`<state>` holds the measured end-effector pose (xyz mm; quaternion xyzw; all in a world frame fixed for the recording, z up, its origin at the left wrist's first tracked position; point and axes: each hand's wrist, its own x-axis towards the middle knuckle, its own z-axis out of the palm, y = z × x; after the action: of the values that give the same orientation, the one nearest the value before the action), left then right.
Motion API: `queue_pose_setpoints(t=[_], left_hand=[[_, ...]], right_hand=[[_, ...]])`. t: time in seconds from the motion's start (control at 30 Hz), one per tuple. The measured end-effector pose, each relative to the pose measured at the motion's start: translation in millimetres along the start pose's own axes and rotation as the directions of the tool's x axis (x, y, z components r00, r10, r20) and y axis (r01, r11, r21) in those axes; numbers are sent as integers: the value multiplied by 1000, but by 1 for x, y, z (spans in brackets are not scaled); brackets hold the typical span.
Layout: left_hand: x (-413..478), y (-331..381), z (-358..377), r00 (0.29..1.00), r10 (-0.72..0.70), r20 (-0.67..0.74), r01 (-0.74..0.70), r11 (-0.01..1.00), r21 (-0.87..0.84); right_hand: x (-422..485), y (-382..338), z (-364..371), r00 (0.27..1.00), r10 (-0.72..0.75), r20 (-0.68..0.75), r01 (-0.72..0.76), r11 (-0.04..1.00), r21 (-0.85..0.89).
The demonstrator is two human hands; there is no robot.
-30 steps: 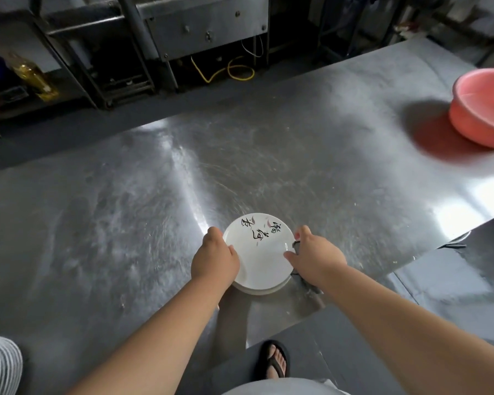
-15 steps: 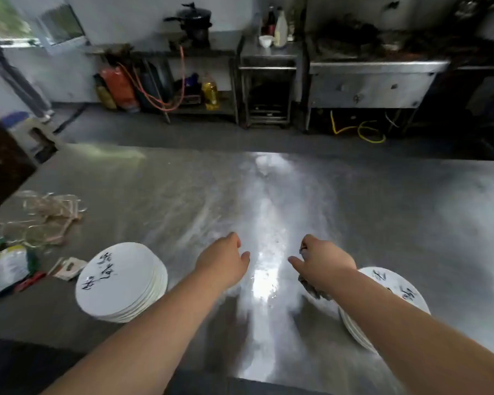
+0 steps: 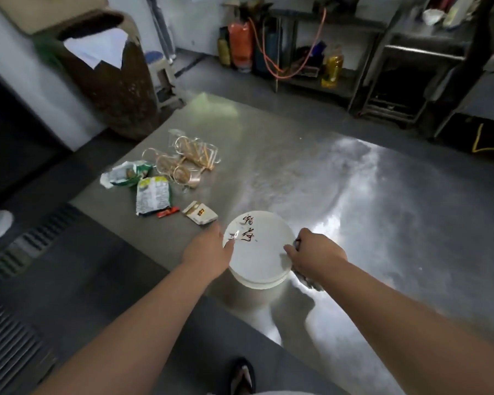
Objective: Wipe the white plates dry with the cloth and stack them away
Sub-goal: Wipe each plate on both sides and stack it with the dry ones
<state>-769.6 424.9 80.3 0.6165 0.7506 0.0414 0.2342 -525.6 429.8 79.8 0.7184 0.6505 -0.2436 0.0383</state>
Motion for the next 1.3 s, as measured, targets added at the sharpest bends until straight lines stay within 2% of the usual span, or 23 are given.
queue_pose_setpoints(t=[0.17,0.3,0.37,0.47,0.57,0.67,0.8,0.87,1.03,1.3], left_hand=[[20,-19,9,994,47,99,-43,998,-41],[29,-20,9,990,84,109,-83,996,-12],[31,-17,7,990,102,94,-100,995,-26],[31,-2,1,990,133,51,-130,990,-58],[29,30,2,977,214,6,-214,976,-37],[12,73,18,954,298,35,-297,954,-45],[-28,129,69,930,355,98,-332,924,-190],[-49,147,107,926,347,147,-315,927,-203],[-85,162,195,899,316,304,-284,948,-146],[-106,173,240,898,342,277,-353,936,-12]], right_hand=[[15,-8,20,995,96,-41,-96,995,-9],[18,-6,24,988,151,-24,-150,987,49],[18,-4,25,986,166,14,-166,979,120],[9,7,22,984,175,43,-180,928,325],[-13,32,12,973,229,-3,-202,866,458],[-42,76,3,950,309,-49,-243,826,508],[-83,154,7,905,425,-13,-358,776,519],[-103,190,20,883,469,20,-417,763,494],[-134,257,61,858,500,114,-497,754,429],[-138,304,85,865,484,132,-492,766,414]])
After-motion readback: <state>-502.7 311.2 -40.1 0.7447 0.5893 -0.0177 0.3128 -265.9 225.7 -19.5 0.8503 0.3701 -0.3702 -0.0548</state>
